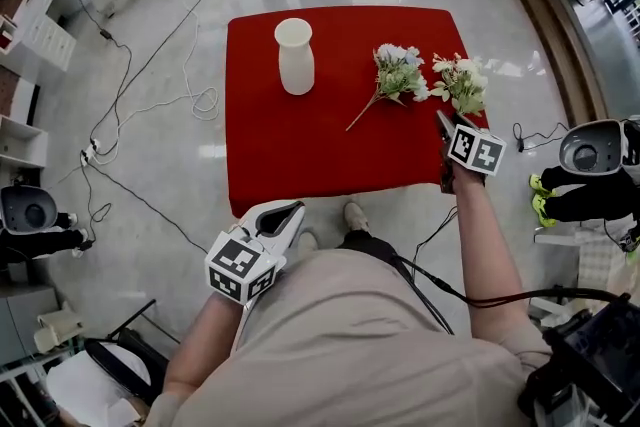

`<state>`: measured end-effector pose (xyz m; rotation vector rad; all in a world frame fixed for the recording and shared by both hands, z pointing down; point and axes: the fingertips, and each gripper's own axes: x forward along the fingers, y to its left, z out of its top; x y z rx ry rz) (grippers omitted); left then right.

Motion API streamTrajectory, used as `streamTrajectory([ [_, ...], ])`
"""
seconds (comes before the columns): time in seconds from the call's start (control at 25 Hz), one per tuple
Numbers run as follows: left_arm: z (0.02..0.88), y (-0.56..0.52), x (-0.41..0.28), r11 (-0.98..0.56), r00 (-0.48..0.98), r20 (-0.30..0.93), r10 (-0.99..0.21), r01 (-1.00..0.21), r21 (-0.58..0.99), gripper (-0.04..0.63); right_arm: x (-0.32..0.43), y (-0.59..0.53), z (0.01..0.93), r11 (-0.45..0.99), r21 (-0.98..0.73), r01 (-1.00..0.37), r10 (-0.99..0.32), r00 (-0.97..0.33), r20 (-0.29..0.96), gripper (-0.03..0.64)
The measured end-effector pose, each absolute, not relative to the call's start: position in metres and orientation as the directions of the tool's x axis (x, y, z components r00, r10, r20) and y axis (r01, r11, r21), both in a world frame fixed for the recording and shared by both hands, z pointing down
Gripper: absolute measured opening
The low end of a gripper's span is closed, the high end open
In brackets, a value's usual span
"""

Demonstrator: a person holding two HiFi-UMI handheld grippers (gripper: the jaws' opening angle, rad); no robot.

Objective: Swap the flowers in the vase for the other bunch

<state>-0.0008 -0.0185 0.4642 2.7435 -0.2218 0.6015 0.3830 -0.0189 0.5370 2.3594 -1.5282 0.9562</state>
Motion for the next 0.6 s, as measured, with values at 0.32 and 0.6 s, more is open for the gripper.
streamTrajectory([
  [0.32, 0.469, -0.022, -0.036, -0.927, 0.896, 0.433, -0.099, -0.241, 0.287, 0.008, 0.343, -0.042, 0.549, -0.425, -0.23, -0.875, -0.766, 0.213, 0.606, 0.199],
  [0.6, 0.472, -0.034, -0.047, -0.905, 0.879, 0.446, -0.171, -0.319, 0.283, 0.008, 0.338, -0.091, 0.562, -0.415, -0.365, -0.833, -0.788, 0.129, 0.603, 0.283],
])
